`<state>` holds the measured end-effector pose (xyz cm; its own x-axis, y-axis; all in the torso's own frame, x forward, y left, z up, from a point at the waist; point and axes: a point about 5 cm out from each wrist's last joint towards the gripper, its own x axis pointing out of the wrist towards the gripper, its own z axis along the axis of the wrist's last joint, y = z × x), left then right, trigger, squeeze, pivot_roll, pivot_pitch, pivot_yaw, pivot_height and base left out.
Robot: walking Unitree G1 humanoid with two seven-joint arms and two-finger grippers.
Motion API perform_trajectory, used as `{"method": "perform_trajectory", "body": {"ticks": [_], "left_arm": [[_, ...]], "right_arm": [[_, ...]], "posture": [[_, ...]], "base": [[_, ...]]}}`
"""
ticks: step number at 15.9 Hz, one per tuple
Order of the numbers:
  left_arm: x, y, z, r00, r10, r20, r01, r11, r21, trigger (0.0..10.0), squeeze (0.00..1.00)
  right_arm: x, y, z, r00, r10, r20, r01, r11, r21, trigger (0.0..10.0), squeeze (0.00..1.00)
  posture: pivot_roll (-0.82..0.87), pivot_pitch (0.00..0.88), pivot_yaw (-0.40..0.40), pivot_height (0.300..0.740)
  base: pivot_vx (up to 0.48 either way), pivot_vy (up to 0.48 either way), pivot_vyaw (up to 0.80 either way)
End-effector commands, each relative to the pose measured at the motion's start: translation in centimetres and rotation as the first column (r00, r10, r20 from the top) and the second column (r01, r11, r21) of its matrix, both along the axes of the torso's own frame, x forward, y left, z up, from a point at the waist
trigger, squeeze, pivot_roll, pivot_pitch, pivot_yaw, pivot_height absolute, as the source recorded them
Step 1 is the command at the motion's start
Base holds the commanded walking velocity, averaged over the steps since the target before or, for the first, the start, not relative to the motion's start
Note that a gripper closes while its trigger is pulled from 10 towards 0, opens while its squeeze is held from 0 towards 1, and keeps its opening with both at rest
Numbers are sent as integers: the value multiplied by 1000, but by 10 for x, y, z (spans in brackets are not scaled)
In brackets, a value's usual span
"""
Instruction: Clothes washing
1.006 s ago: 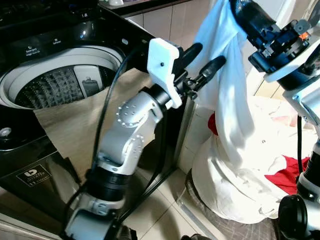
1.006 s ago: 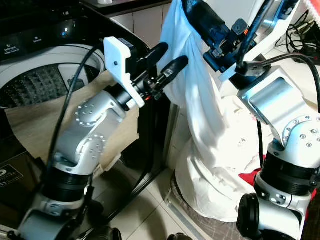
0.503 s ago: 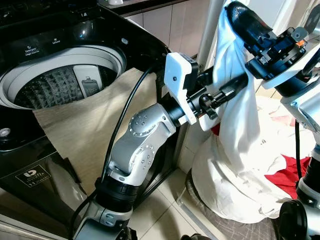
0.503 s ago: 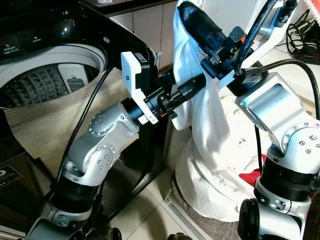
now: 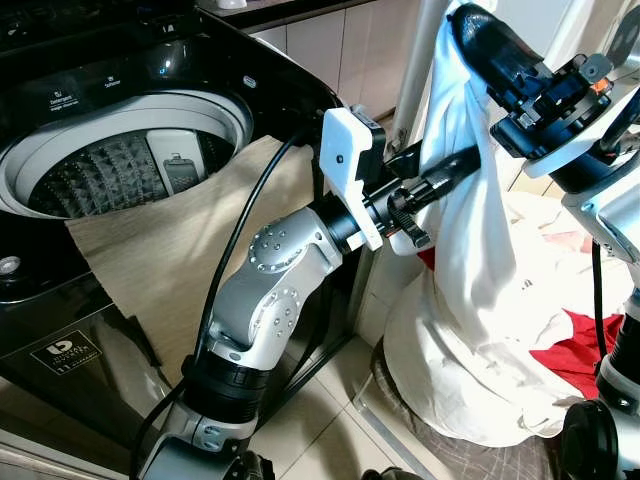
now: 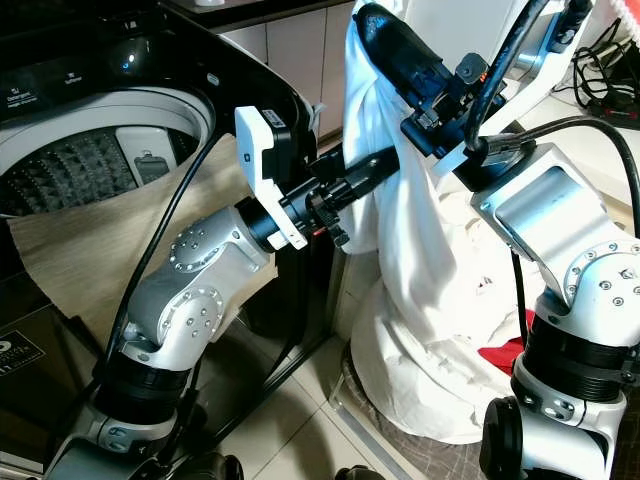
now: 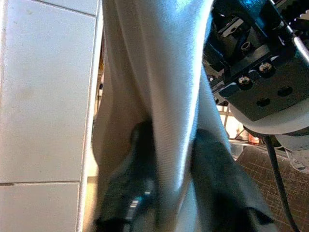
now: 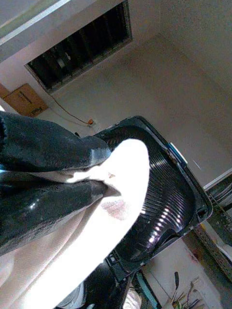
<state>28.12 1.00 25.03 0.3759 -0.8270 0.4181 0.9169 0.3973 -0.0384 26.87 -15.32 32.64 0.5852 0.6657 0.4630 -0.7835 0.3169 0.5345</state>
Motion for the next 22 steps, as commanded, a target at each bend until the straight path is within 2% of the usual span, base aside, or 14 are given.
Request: {"method": "perform_trajectory", "body": {"ticks": [1,9,10,11,12,13,14,15,17,18,19,20,21,22], "left_arm": [[-2,-1,1,1000,-16,3,16,1000,2,0,0],[2,5,3,1000,2,6,-2,1000,-17,0,0],[3,5,4,1000,4,7,-3,1000,-18,0,0],[3,6,3,1000,2,6,-2,1000,-19,0,0],[3,7,3,1000,8,7,-7,1000,-22,0,0],[6,10,3,999,39,13,-39,999,-16,0,0],[16,17,6,993,116,18,-116,993,-7,0,0],[18,19,7,990,137,21,-137,991,-3,0,0],[35,37,17,971,235,39,-235,972,7,0,0],[51,57,33,943,319,95,-324,946,34,0,0],[59,69,44,923,364,122,-371,928,39,0,0],[62,74,48,914,383,133,-391,920,39,0,0],[73,93,65,868,462,184,-477,878,46,0,0],[88,122,99,775,574,263,-602,797,35,0,0]], "right_arm": [[-3,1,3,1000,5,22,-5,1000,-3,0,0],[-2,3,2,1000,-11,20,11,1000,-15,0,0],[-1,3,2,1000,-24,18,25,999,-24,2706,0],[-1,2,2,999,-32,17,32,999,-30,4235,0],[-1,2,1,999,-51,14,51,998,-43,10000,0],[0,2,0,999,-54,2,54,998,-29,10000,0],[-1,2,-1,998,-56,-2,56,998,-41,10000,1000],[-1,2,-2,998,-58,0,58,997,-51,10000,1000],[-6,0,-8,998,-59,19,62,987,-148,10000,1000],[-12,-7,-20,996,-86,34,92,952,-291,10000,0],[-16,-11,-25,995,-92,46,102,927,-360,10000,0],[-17,-12,-27,994,-94,53,107,918,-382,10000,0],[-19,-16,-31,994,-100,53,113,907,-406,10000,0],[-20,-19,-33,993,-109,50,120,902,-416,10000,0]], "posture": [[-78,38,-31,740],[-80,26,-26,740],[-81,23,-25,740],[-82,23,-25,740],[-82,21,-23,740],[-81,18,-22,740],[-78,16,-23,740],[-77,15,-22,740],[-73,13,-16,740],[-73,9,-7,740],[-74,8,-4,740],[-74,8,-4,740],[-71,11,-3,740],[-66,11,-4,740]], "base": [[0,0,0],[0,0,0],[0,0,0],[0,0,0],[0,0,0],[0,0,0],[0,0,0],[0,0,0],[0,0,0],[0,0,0],[0,0,0],[0,0,0],[0,0,0],[0,0,0]]}}
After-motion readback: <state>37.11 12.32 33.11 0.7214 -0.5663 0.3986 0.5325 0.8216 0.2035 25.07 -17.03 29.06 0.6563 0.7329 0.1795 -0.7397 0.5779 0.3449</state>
